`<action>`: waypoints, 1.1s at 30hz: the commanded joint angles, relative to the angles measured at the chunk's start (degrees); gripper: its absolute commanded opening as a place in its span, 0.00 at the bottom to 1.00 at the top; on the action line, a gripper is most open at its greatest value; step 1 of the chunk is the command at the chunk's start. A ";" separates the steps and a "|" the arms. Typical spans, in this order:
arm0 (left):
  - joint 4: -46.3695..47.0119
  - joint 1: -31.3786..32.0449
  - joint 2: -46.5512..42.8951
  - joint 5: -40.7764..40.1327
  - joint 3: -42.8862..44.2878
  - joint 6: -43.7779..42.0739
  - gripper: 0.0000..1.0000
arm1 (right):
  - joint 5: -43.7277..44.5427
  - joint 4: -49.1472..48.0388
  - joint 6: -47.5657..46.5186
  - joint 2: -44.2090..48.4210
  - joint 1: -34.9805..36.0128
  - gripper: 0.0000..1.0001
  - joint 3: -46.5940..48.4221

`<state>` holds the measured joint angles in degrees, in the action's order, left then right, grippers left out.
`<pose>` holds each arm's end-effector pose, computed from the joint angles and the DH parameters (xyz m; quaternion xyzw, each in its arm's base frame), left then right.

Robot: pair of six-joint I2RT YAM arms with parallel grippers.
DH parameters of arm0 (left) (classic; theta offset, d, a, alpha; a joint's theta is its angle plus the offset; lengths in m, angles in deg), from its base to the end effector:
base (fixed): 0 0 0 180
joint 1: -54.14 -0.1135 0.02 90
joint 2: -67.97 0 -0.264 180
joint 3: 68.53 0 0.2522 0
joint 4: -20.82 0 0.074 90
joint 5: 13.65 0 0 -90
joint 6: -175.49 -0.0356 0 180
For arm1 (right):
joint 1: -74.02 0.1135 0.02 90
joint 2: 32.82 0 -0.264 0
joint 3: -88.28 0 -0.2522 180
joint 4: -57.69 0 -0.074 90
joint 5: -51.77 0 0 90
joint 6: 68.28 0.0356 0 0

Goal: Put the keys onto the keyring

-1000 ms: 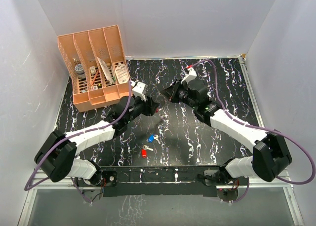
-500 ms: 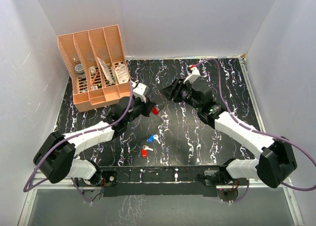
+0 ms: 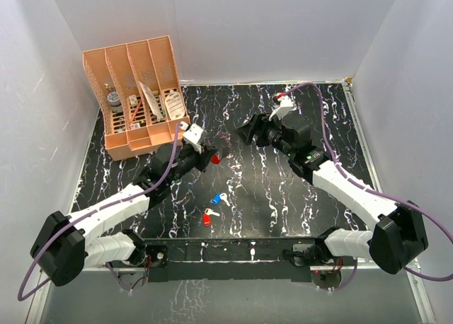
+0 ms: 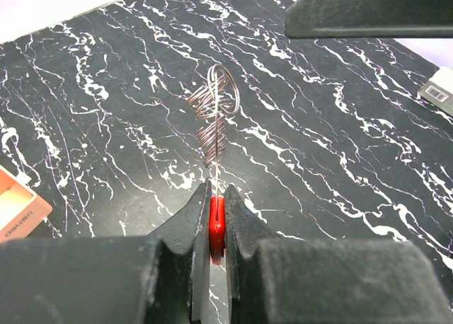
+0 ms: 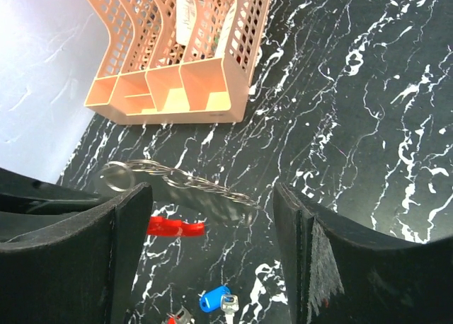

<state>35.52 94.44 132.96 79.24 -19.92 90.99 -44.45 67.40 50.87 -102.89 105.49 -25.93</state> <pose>0.1970 -0.1694 0.2784 0.2312 0.6791 -0.2877 0.6345 0.2433 0.1535 0.3164 -0.0493 0.7860 0.3472 0.5092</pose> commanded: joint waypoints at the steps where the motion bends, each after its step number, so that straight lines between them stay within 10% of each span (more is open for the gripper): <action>1: -1.06 -0.13 -3.22 2.90 -0.01 -2.91 0.00 | -4.54 -2.44 -2.08 0.80 -1.58 0.68 -1.03; 33: 9.88 -13.08 0.29 36.56 -0.56 12.12 0.00 | -21.83 -12.15 -7.70 4.98 -7.73 0.68 -12.07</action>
<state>39.81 82.09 133.46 110.54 -20.18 101.98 -61.48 61.89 45.64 -98.65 97.90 -37.18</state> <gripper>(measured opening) 0.053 0.676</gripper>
